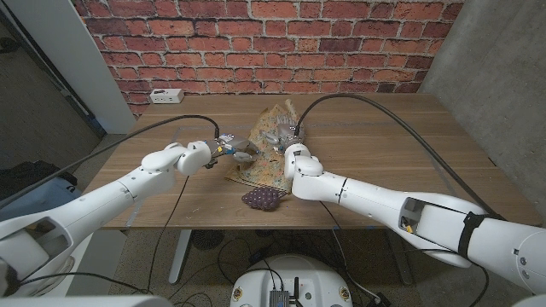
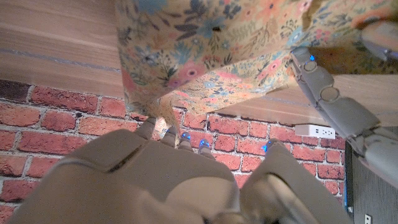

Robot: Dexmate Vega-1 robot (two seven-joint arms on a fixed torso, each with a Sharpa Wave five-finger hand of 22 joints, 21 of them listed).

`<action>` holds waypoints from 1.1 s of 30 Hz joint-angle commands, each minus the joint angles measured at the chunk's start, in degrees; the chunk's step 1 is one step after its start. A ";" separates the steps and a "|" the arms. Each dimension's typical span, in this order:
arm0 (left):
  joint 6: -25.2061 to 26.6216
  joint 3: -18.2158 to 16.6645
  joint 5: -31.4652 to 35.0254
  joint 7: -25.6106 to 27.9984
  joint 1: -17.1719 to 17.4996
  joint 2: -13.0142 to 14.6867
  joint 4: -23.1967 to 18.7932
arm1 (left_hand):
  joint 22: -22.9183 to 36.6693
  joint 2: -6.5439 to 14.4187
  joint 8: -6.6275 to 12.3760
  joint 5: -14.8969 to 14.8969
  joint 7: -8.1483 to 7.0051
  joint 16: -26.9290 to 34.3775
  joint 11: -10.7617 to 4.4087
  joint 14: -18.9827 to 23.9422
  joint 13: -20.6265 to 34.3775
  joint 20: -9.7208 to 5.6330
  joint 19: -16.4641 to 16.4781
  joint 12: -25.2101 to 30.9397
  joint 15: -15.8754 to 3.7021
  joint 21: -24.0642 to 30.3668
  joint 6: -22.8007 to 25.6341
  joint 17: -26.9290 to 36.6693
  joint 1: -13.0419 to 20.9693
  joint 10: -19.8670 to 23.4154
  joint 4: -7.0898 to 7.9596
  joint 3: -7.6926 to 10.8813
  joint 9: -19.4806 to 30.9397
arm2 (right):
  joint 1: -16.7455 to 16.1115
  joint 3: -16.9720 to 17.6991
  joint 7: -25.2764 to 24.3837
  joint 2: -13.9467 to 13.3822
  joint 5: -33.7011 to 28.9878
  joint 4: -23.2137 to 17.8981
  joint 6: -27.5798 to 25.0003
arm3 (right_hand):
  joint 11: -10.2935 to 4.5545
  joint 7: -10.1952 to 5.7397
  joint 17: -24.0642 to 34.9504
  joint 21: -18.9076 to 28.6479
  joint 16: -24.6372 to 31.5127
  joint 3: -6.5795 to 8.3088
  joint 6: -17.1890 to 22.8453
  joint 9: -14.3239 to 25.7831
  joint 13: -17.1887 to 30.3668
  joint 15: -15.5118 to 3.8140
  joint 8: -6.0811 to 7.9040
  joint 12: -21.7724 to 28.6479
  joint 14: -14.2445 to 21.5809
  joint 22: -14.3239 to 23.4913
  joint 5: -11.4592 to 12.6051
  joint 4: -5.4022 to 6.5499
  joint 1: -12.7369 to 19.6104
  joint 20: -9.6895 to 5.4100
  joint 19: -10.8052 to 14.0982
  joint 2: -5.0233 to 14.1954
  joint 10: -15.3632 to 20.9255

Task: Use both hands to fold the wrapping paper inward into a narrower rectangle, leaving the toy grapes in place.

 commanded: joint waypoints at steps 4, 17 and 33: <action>-0.74 0.82 -0.07 -0.41 -1.05 -0.76 0.92 | 0.08 0.06 -0.01 0.17 1.52 -0.03 0.29 -0.24 0.14 0.21 0.46 0.02 -3.39 -0.48 1.73 0.01 -0.68 -0.16 0.30 0.06 9.50 | -5.97 3.49 -5.55 -2.27 -2.55 -9.15 -6.18 | 0.30 -5.96 0.14 -0.64 -0.15 0.79 7.32 -0.05 0.15 1.71 1.75 0.26 -10.01 0.03 -1.60 -2.95 2.83 2.41 -4.96 0.35 -8.09; -0.15 1.16 0.23 -0.92 -1.39 -1.06 0.66 | 0.09 0.21 -0.01 0.17 1.71 -0.03 0.42 -0.39 0.15 0.31 0.54 -0.05 -3.22 -0.85 1.59 0.01 -1.03 -0.36 0.38 0.07 9.50 | -7.18 2.04 -2.87 -6.84 -2.55 -15.66 -10.32 | -1.93 2.05 0.06 1.88 1.78 7.20 14.98 -0.03 0.03 -3.84 0.70 3.00 0.78 -0.04 -2.81 -8.24 11.29 -3.29 8.88 6.68 6.28; 0.91 0.88 0.10 -1.28 -0.71 -0.68 -0.83 | 0.11 0.45 0.00 0.15 1.71 0.00 0.50 -0.58 0.16 0.36 0.59 -0.06 -3.03 -1.28 1.36 0.04 -1.58 -0.45 0.61 0.07 9.50 | -0.94 -7.13 9.15 -10.80 -0.96 -17.42 -17.35 | -1.36 3.84 0.81 0.31 1.11 12.17 12.41 0.06 0.13 -3.76 -0.89 0.94 0.87 0.03 -3.07 -2.08 10.91 -4.37 9.23 6.62 7.62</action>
